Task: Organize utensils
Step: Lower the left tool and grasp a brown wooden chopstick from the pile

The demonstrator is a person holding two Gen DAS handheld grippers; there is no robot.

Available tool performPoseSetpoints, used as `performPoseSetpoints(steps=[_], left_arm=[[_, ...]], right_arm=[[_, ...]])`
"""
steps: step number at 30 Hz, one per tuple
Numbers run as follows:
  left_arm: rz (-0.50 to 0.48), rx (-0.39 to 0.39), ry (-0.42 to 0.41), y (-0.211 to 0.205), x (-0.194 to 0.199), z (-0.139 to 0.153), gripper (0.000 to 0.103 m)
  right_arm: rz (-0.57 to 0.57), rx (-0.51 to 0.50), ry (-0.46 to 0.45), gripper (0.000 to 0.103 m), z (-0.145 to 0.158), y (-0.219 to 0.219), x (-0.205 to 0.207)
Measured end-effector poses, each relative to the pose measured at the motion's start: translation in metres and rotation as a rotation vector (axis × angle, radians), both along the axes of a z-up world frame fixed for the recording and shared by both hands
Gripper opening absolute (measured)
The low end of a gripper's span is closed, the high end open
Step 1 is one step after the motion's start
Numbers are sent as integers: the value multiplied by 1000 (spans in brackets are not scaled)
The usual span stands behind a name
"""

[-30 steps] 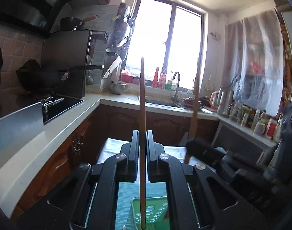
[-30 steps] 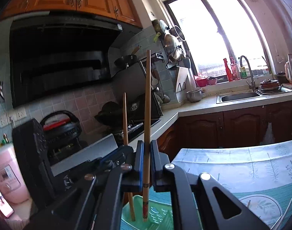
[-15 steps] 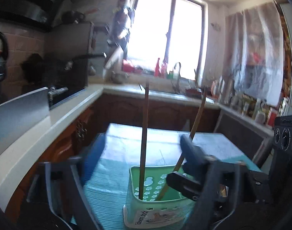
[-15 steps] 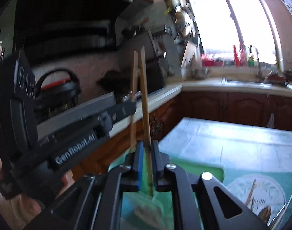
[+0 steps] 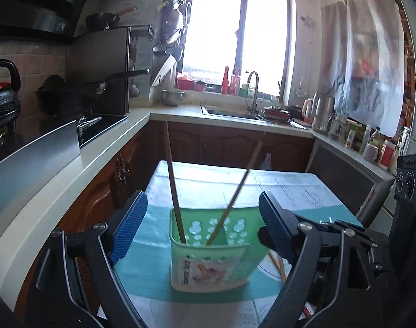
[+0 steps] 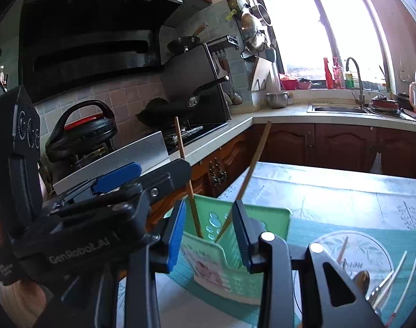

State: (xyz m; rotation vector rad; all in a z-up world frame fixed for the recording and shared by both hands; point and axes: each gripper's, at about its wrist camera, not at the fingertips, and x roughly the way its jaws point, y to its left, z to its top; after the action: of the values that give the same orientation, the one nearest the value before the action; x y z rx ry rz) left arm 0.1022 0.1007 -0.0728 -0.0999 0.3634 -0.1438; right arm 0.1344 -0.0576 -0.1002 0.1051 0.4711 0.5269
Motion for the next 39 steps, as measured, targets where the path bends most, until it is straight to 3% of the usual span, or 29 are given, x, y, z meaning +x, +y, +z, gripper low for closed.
performPoseSetpoints(steps=[9,15,21,32,39], left_arm=[[-103,16,54,-50,-37,12,82],[-196,65,53,-115,-52,18,82],[-269,90,86,-175,-41,24,82],[-325,172,322,-254,43,1,81],[-296,197,568,-268,112,-41,61]], right_arm=[[-75,17,83,35,-1,-49,-26],[-176,-2,139,35,0,-103,-42],[-268,15,174,35,10,-161,-57],[-416,25,327,35,6,-247,-40],[-402,94,476,34,-26,-267,-15]])
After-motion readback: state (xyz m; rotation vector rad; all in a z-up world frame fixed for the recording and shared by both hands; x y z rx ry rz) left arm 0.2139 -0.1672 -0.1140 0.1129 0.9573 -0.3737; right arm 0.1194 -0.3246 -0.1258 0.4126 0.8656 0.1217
